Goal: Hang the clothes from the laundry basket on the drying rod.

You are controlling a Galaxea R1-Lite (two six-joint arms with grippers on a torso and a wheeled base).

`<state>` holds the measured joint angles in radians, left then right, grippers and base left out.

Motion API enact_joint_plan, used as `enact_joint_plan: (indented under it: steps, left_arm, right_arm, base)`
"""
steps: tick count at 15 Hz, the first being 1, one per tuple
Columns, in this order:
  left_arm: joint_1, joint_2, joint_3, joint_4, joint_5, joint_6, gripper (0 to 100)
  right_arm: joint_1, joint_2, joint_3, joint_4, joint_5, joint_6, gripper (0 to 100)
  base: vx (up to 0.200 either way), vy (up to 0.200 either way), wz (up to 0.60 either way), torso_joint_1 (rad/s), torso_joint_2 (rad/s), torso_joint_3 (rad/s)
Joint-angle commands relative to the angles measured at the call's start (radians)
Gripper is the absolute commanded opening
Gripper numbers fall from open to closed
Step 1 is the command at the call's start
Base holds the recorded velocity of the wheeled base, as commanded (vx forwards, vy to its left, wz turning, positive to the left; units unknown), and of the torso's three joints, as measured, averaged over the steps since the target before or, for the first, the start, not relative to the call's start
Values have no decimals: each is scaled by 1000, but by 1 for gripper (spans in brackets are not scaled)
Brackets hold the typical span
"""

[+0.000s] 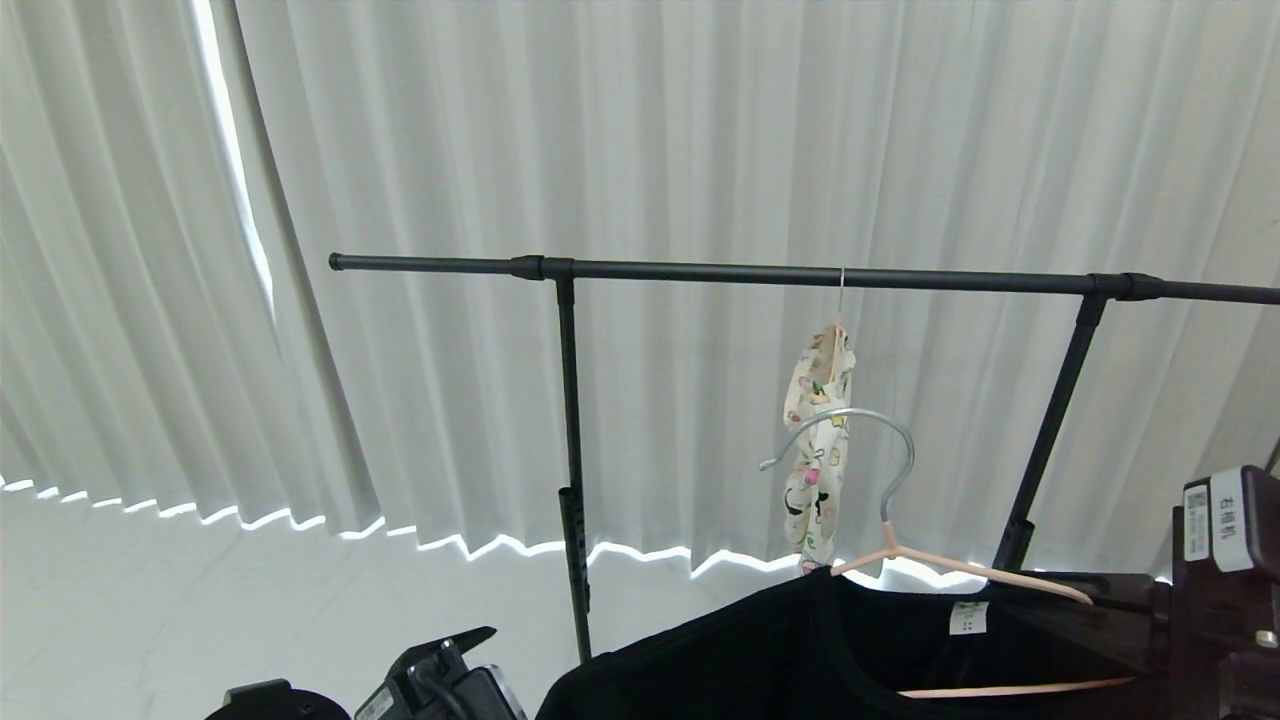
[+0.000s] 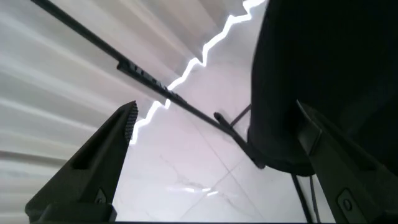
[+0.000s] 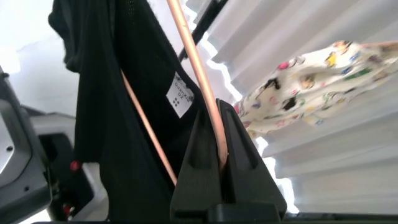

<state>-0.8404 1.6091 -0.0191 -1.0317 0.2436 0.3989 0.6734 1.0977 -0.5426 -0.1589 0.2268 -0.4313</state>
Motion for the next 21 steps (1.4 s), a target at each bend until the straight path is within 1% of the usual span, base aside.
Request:
enact_joint_plan:
  steps: [1, 2, 3, 6, 8, 9, 10, 11, 12, 14, 16, 17, 20, 21]
  left_arm:
    - [1, 23, -13, 1, 0, 0, 100]
    - [1, 25, -13, 1, 0, 0, 100]
    - [3, 25, -13, 1, 0, -2, 0]
    - [4, 34, -12, 1, 3, -2, 0]
    - [49, 38, -7, 1, 20, -2, 0]
    - [92, 34, -5, 1, 48, -3, 0]
    - [115, 29, -5, -2, 57, -2, 0]
    - [150, 23, -4, -13, 60, -2, 0]
    - [179, 21, -4, -37, 60, -2, 0]
    - [178, 25, -8, -84, 60, 1, 0]
    - [150, 28, -33, -126, 62, 11, 0]
    - [139, 26, -44, -140, 62, 12, 100]
    - [141, 23, -77, -182, 63, -2, 100]
    - [141, 15, -91, -217, 65, -14, 100]
  right_arm:
    - [3, -5, -2, -8, 0, -1, 0]
    - [3, -5, -2, -8, 0, -1, 0]
    - [3, -7, -2, -10, 0, -3, 0]
    - [3, -19, 4, -10, -1, -1, 0]
    - [-2, -38, 6, -8, -4, 2, 0]
    - [-9, -61, 9, -8, -14, 3, 0]
    - [-20, -71, 15, -8, -23, 3, 0]
    - [-41, -87, 21, -8, -34, 5, 0]
    - [-84, -104, 19, -8, -35, 16, 0]
    - [-127, -117, 15, -10, -35, 54, 0]
    - [-130, -130, 15, -8, -37, 60, 0]
    - [-130, -130, 16, -8, -37, 60, 0]
    - [-140, -133, 15, -10, -38, 62, 0]
    - [-176, -139, 15, -10, -38, 62, 0]
  base:
    - [0, 0, 0, 0, 0, 0]
    - [0, 0, 0, 0, 0, 0]
    - [0, 0, 0, 0, 0, 0]
    - [0, 0, 0, 0, 0, 0]
    - [0, 0, 0, 0, 0, 0]
    - [0, 0, 0, 0, 0, 0]
    - [0, 0, 0, 0, 0, 0]
    - [0, 0, 0, 0, 0, 0]
    - [0, 0, 0, 0, 0, 0]
    - [0, 0, 0, 0, 0, 0]
    - [0, 0, 0, 0, 0, 0]
    - [0, 0, 0, 0, 0, 0]
    - [0, 0, 0, 0, 0, 0]
    - [0, 0, 0, 0, 0, 0]
